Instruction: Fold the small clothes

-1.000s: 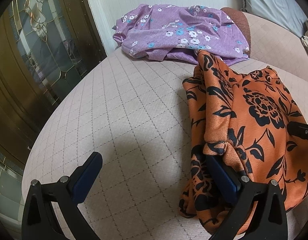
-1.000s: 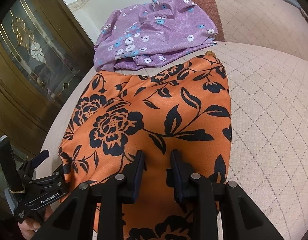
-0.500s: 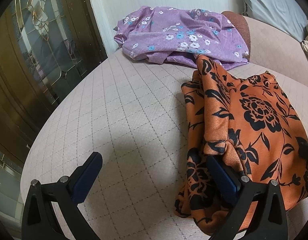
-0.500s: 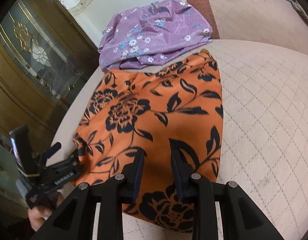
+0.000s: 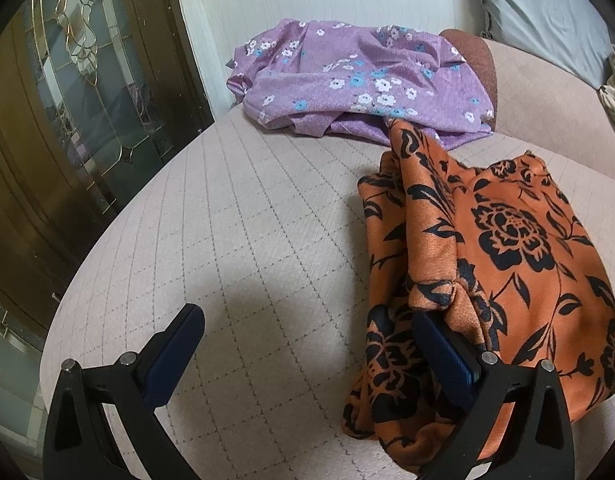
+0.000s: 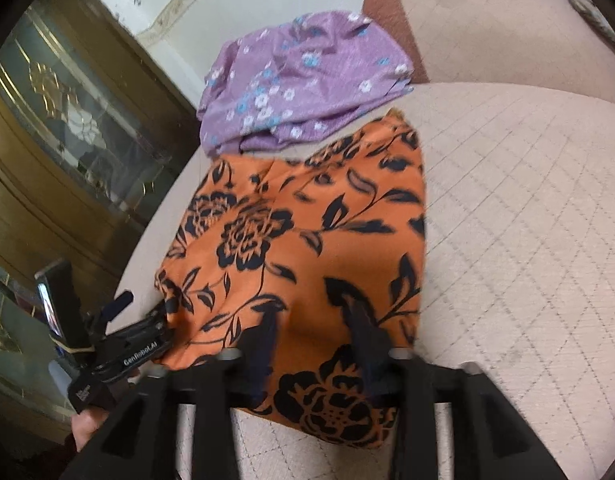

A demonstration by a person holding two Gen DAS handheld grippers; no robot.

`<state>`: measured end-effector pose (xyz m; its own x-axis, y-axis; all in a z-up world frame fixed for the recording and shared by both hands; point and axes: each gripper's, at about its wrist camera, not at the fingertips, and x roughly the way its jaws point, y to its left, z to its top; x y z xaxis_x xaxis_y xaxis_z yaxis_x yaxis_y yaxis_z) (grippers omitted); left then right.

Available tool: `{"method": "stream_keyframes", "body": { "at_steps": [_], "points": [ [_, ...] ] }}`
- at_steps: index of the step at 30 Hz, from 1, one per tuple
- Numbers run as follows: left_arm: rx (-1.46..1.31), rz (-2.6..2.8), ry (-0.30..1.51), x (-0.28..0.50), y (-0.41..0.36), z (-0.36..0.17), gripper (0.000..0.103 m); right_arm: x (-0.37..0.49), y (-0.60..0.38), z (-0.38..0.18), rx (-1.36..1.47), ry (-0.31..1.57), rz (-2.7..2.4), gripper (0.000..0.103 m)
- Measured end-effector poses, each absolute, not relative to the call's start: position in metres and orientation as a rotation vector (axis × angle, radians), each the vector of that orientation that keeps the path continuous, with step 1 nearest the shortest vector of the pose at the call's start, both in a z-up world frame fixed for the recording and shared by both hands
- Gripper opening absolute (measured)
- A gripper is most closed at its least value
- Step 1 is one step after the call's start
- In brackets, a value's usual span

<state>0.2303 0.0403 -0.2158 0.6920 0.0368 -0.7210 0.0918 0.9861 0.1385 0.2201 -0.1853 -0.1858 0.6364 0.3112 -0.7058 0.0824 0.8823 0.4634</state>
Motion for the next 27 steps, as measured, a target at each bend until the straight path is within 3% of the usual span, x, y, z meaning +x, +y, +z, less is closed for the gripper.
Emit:
{"method": "stream_keyframes", "body": {
  "at_steps": [1,27],
  "points": [
    [0.163,-0.035,0.802,0.23,0.04,-0.214,0.103,0.217,-0.19,-0.182,0.496,0.849,0.124,0.08],
    [0.13,-0.073,0.726,0.229,0.031,-0.193,0.103,0.22,-0.218,-0.191,0.585,0.801,0.108,0.08]
  ]
}}
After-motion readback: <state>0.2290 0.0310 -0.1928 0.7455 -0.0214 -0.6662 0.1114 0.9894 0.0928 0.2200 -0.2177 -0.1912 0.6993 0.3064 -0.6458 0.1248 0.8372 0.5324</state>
